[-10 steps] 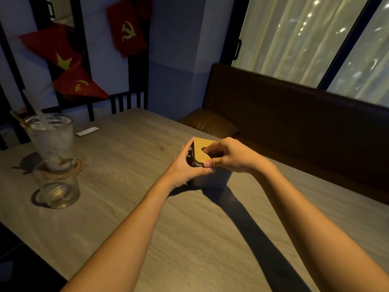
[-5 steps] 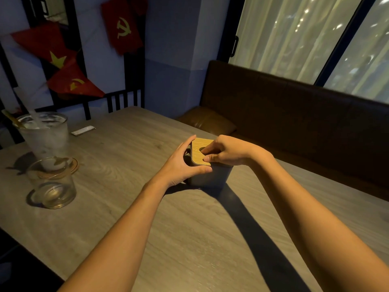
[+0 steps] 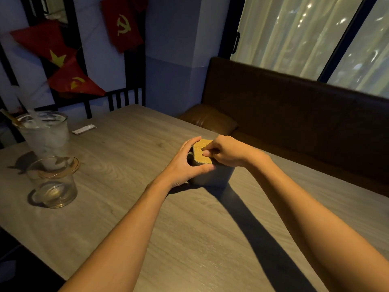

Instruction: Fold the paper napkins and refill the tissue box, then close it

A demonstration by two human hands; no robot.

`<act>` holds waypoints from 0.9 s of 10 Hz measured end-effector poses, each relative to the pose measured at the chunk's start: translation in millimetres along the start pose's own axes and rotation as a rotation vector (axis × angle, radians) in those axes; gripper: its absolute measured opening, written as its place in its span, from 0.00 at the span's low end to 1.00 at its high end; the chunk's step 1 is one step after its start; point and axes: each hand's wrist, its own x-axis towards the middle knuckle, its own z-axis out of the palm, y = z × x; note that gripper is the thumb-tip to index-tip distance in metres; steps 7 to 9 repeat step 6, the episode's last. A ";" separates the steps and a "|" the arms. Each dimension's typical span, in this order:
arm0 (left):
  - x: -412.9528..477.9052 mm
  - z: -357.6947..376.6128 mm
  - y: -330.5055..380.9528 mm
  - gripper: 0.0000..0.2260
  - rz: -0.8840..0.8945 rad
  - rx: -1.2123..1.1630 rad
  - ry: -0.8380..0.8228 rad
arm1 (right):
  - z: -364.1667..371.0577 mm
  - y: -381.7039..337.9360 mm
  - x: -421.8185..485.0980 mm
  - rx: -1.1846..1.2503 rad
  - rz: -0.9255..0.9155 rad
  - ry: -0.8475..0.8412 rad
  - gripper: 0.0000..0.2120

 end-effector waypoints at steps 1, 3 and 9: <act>-0.2 0.6 -1.4 0.28 0.064 0.019 0.005 | 22.8 5.4 -4.1 0.038 -0.064 0.155 0.13; -3.1 6.8 2.4 0.22 0.058 0.038 0.027 | 33.1 13.4 -4.6 0.078 -0.104 0.258 0.12; -7.0 5.9 11.8 0.23 -0.006 0.177 0.096 | 29.3 1.7 -23.0 0.386 0.032 0.495 0.10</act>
